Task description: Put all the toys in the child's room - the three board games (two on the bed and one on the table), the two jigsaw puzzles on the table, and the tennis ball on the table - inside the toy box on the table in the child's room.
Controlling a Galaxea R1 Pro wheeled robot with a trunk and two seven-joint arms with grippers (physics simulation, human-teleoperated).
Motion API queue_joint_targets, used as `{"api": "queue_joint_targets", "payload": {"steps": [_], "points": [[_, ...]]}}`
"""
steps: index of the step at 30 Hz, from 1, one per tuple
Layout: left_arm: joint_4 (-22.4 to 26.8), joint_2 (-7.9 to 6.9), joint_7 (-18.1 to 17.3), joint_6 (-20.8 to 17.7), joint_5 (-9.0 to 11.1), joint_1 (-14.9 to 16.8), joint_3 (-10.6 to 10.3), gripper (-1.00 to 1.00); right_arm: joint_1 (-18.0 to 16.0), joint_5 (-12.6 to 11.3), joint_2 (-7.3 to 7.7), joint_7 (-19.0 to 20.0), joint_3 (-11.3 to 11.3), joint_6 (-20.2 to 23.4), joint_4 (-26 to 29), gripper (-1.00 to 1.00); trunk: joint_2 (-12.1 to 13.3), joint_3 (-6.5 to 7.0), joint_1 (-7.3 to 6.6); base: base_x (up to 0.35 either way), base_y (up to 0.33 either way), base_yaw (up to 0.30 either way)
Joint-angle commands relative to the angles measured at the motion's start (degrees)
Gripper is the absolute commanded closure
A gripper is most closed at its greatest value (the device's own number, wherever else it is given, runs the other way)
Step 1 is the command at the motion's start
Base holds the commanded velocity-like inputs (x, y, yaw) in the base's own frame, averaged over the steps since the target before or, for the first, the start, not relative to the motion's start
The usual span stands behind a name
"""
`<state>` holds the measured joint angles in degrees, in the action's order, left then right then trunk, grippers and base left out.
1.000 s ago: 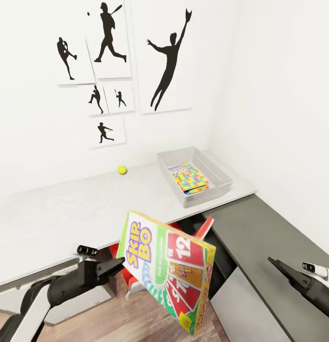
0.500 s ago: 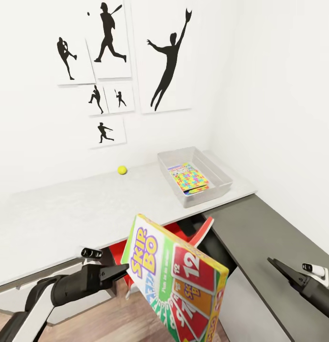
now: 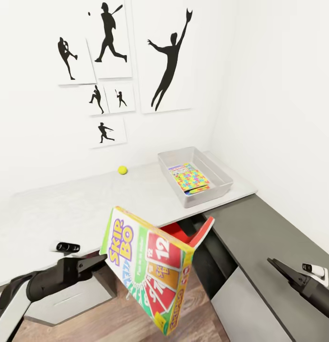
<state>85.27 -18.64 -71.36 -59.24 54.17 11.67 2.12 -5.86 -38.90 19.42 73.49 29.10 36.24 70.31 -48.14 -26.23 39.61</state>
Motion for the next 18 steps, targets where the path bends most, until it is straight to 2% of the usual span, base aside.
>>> {"api": "queue_joint_targets", "payload": {"steps": [1,12,18], "points": [[0.0,-0.04,-0.4,-0.3,0.1,0.0,0.3,1.0,0.0,-0.2,0.01,0.1,0.0,0.5,0.0,-1.0,0.0,-0.06,0.01,0.052,0.004,0.0],[-0.1,0.09,-0.8,-0.1,-0.1,0.0,0.8,1.0,0.0,-0.4,0.03,0.2,0.1,0.7,-0.3,-1.0,0.0,-0.06,0.01,0.227,0.001,0.0],[-0.1,0.1,-0.8,-0.1,-0.1,-0.1,0.8,1.0,0.0,-0.5,0.01,0.5,0.1,0.8,-0.3,-1.0,0.0,-0.06,0.01,0.056,0.0,0.0]]}}
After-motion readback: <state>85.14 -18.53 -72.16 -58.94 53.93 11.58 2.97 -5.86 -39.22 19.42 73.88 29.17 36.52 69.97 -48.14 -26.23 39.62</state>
